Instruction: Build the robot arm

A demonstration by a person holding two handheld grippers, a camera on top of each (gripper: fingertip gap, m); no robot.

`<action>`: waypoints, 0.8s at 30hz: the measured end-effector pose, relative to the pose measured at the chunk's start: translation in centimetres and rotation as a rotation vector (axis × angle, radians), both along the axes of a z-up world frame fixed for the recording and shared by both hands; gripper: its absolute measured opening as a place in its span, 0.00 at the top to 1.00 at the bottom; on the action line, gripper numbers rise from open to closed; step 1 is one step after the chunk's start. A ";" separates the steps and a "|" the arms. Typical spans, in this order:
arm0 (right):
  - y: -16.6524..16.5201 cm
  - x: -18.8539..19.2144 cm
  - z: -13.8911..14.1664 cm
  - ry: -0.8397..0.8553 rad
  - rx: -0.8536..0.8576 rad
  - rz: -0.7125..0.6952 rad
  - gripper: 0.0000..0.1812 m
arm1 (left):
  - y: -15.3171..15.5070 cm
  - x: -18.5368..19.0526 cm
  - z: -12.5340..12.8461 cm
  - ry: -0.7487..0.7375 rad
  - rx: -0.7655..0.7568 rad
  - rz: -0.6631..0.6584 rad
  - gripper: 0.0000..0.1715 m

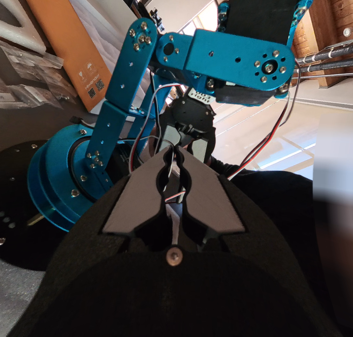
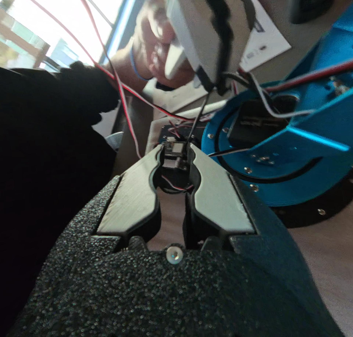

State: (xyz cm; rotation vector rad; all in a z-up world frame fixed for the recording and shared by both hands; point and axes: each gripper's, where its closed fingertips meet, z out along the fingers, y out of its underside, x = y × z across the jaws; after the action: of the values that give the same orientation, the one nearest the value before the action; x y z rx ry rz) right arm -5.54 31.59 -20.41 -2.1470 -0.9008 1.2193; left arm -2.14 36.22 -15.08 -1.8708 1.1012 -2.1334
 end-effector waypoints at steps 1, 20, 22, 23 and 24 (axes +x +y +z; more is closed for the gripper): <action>-0.2 -0.1 -0.5 -0.011 0.010 0.010 0.87 | -0.2 0.1 0.0 0.002 0.008 -0.005 0.99; -0.2 -1.5 6.1 0.672 -0.305 -0.291 1.00 | 0.5 -9.3 0.3 -0.121 0.015 0.236 0.80; 0.1 -1.1 4.4 0.632 -0.297 -0.339 1.00 | -0.8 -10.2 -0.7 -0.093 0.170 0.272 0.80; -0.1 -1.1 4.7 0.703 -0.352 -0.322 1.00 | -1.8 -10.2 -1.5 -0.057 0.286 0.268 0.80; -0.3 -1.2 5.2 0.777 -0.417 -0.295 1.00 | -2.7 -9.9 -2.2 -0.015 0.418 0.267 0.80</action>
State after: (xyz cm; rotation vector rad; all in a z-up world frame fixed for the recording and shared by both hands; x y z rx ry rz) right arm -6.73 31.24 -15.26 -1.7271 0.0035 1.9747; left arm -12.00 33.55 -17.31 -1.6920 1.1153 -1.6225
